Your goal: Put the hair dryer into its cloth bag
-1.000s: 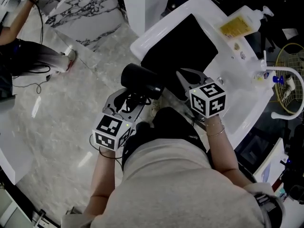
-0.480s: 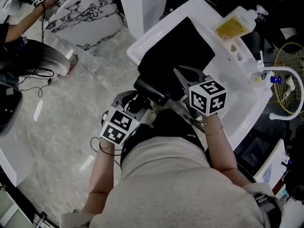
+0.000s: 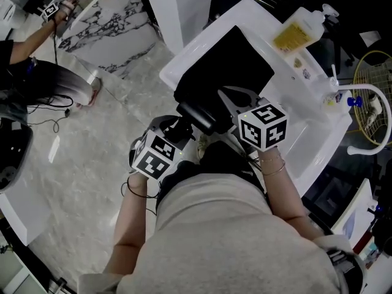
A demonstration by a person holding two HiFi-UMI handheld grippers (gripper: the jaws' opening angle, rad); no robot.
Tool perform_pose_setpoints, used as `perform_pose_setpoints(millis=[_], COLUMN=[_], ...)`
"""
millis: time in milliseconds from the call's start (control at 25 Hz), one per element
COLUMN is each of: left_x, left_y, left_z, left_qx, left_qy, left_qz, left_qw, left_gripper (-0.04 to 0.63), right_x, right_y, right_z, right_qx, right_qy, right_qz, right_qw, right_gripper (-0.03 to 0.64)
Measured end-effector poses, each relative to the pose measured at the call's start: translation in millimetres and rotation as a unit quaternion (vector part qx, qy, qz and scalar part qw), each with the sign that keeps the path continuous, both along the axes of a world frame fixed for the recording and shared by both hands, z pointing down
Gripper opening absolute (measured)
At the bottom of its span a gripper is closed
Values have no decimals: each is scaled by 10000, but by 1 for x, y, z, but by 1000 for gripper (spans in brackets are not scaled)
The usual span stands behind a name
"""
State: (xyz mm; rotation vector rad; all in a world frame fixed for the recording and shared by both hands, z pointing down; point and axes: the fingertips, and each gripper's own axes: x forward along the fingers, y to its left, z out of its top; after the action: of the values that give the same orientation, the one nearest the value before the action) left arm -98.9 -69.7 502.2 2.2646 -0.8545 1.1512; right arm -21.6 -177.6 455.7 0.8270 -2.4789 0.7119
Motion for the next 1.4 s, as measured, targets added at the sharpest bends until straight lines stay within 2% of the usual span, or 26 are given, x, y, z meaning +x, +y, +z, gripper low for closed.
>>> perform_pose_setpoints(millis=[200,360,640,1200,1400], left_x=[4,4,8,23,28], left_y=[-15,-25,-44,-66,-73], left_z=[2,4,-2,2,1], left_qx=[-114,-217,-259,-347,-357], left_qy=[-241,-480,-443,-664,-847], left_qz=[170,144,34,22,48], left_qw=[9995,9985,9987,9972,9958], left_gripper=[201,202,206,210,213], right_x=[0,-1,-4,-1,2], right_y=[-5,-5,-4,-1,3], right_z=[-1,-1,-3,-3,0], right_qx=[-5,-29,-38,-55,-95], right_qy=[-84,-133,-240,-401,-403], right_qz=[-3,-38,-108,-189,-194], right_qw=[10000,9999,9996,9990,9990], right_gripper=[9,9,9,8,8])
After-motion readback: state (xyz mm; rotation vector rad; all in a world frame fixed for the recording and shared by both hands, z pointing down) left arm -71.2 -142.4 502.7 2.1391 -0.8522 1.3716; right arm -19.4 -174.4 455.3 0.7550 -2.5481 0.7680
